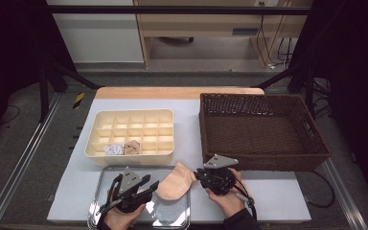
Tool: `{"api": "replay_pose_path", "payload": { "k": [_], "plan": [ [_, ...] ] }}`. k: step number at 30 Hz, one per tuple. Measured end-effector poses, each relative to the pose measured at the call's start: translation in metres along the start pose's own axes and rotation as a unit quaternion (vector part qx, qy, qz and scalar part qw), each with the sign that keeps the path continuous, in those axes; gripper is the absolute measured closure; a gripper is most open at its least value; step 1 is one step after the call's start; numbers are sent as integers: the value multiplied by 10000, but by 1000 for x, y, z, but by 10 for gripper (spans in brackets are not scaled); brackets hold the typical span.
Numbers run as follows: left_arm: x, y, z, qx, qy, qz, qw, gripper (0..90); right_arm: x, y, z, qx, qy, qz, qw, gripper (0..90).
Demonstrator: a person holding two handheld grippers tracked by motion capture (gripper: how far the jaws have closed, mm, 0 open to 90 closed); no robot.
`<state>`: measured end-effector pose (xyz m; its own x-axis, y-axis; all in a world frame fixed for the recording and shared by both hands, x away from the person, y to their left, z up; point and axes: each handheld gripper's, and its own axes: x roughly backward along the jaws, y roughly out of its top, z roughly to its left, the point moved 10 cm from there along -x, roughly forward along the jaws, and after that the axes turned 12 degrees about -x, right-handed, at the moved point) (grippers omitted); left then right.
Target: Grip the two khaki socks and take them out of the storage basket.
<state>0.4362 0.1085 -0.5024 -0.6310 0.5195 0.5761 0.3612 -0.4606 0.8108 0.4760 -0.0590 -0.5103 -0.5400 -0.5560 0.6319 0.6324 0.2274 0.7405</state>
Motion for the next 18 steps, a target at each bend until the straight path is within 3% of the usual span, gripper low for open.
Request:
{"api": "replay_pose_path", "payload": {
  "k": [5,10,18],
  "plan": [
    [-12,-14,-8,40,-108,257,9996,606,-11,1,-3,-192,66,78,9998,759],
    [-9,-20,-8,164,-178,248,9994,614,-18,-3,-2,-131,72,208,9997,744],
    [-14,-32,-15,144,-318,469,9983,712,-23,-16,0,-167,189,483,9985,846]
  ]
}}
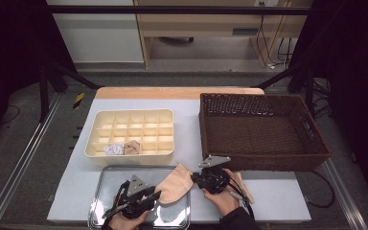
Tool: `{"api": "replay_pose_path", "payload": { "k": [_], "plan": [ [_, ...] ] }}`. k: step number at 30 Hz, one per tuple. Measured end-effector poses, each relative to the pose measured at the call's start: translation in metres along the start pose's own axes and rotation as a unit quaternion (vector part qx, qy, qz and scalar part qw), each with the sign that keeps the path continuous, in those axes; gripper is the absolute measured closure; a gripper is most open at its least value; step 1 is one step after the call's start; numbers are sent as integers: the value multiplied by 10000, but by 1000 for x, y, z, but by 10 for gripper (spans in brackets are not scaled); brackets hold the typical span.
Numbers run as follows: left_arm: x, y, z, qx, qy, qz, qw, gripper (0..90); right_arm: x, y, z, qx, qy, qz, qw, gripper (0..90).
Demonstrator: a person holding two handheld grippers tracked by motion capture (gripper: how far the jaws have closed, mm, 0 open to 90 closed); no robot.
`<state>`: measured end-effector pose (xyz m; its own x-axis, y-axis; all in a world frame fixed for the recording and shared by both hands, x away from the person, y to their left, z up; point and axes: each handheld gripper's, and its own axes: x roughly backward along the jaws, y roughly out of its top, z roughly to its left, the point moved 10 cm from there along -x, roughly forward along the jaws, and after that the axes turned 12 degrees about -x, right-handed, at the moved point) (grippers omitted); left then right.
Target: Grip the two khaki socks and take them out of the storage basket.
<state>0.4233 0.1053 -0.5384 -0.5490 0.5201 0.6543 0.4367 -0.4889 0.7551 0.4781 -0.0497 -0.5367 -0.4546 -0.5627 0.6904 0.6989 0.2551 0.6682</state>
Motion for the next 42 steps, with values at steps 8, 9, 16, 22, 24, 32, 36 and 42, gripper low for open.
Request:
{"api": "replay_pose_path", "payload": {
  "k": [8,9,16,22,24,32,36,42],
  "plan": [
    [-3,-1,-4,-145,-129,1,9998,881,9,0,8,-21,146,-25,9999,877],
    [-2,0,-3,-140,-142,-30,9998,883,12,2,9,8,156,-81,9998,877],
    [12,5,15,-43,-87,-135,9999,889,26,8,24,289,238,-312,9988,875],
    [19,-2,25,-193,111,-10,9998,887,15,-8,44,481,472,15,9977,867],
    [20,-6,29,-130,132,11,9998,885,7,-15,52,442,615,173,9970,858],
    [19,-9,33,-74,81,-24,9999,886,9,-9,57,413,730,-23,9965,801],
    [19,-10,34,-83,117,-45,9999,887,15,1,45,207,529,-298,9979,784],
    [19,-12,35,-56,117,-51,9999,887,-1,4,37,51,371,-305,9988,712]
  ]
}}
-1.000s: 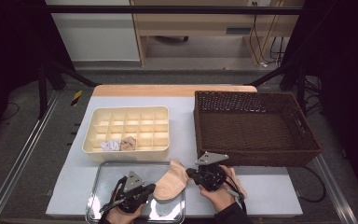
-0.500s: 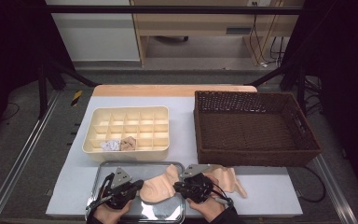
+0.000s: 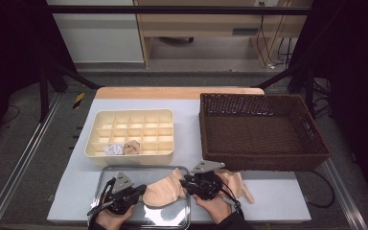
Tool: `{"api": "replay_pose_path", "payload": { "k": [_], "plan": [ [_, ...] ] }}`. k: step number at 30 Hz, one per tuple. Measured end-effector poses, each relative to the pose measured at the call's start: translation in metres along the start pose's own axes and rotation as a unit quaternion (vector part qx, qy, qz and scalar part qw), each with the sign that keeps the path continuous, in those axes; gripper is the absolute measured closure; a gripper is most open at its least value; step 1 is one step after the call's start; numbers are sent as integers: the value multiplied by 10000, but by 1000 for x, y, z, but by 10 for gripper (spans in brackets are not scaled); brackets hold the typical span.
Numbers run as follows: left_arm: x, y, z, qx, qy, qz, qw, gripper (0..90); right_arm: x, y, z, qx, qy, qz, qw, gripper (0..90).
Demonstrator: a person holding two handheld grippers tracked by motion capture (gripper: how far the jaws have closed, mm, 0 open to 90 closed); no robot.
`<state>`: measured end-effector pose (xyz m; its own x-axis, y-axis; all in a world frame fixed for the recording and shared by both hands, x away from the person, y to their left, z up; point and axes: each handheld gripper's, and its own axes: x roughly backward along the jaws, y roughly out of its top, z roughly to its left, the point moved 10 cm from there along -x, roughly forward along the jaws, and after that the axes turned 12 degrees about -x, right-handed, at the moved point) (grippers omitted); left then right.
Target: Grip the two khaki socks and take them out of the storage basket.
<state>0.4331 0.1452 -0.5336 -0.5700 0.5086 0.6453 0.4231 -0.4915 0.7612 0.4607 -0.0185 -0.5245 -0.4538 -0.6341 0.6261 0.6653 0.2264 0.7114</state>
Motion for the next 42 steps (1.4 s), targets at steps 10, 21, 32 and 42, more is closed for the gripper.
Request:
{"api": "replay_pose_path", "payload": {
  "k": [10,21,32,42],
  "plan": [
    [1,2,2,28,44,-121,9999,889,-4,-6,0,-43,118,211,9997,883],
    [-2,3,0,24,86,-83,9999,890,-1,6,19,664,-146,116,9976,850],
    [0,-1,9,87,166,-61,9998,884,-2,2,13,391,-5,69,9992,736],
    [0,-2,12,127,226,-25,9997,885,-7,-6,-4,196,-209,185,9994,724]
  ]
}}
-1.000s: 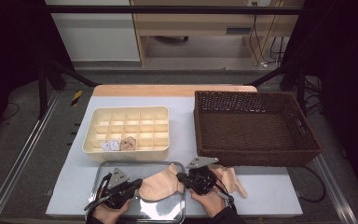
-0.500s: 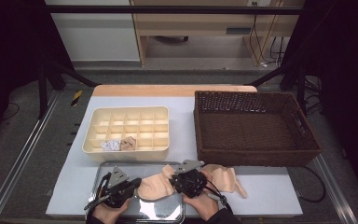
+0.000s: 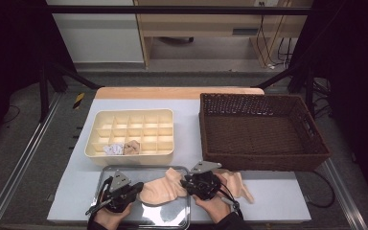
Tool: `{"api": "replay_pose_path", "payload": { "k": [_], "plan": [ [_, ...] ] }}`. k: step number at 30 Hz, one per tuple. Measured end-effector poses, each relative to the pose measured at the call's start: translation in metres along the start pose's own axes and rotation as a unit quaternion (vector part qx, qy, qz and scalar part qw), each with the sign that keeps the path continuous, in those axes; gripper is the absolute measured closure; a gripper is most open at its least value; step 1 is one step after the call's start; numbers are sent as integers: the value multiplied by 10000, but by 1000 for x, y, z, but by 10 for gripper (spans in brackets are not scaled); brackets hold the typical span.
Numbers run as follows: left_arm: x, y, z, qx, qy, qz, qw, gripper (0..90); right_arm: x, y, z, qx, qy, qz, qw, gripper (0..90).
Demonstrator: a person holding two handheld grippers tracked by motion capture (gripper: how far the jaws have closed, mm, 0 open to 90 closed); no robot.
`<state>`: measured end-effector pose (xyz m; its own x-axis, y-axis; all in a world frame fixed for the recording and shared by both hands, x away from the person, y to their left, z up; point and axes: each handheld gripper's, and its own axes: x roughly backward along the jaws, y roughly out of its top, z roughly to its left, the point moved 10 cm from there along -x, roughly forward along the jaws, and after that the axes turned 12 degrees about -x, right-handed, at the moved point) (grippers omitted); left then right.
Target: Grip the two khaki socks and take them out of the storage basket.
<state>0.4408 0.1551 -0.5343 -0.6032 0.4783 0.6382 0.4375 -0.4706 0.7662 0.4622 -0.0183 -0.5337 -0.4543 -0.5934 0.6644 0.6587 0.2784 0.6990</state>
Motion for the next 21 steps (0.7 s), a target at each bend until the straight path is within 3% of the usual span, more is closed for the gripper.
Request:
{"api": "replay_pose_path", "payload": {
  "k": [3,6,11,13,15,18,21],
  "plan": [
    [1,-1,2,29,16,0,10000,885,-9,-4,0,123,-89,82,9999,715],
    [1,-1,6,77,56,4,10000,885,-11,-5,2,118,18,68,9999,724],
    [1,-2,7,85,79,27,9999,885,-12,-6,4,132,-5,96,9999,878],
    [1,-2,7,84,84,28,9999,885,-10,-6,4,90,-24,127,9999,889],
    [1,-2,8,93,79,24,9999,885,-4,-3,1,90,-74,54,9999,892],
    [2,-2,9,108,84,10,9999,885,13,1,0,-60,35,-117,9999,892],
    [0,-2,7,71,66,40,9999,884,25,1,-6,-139,-48,-195,9997,892]
  ]
}}
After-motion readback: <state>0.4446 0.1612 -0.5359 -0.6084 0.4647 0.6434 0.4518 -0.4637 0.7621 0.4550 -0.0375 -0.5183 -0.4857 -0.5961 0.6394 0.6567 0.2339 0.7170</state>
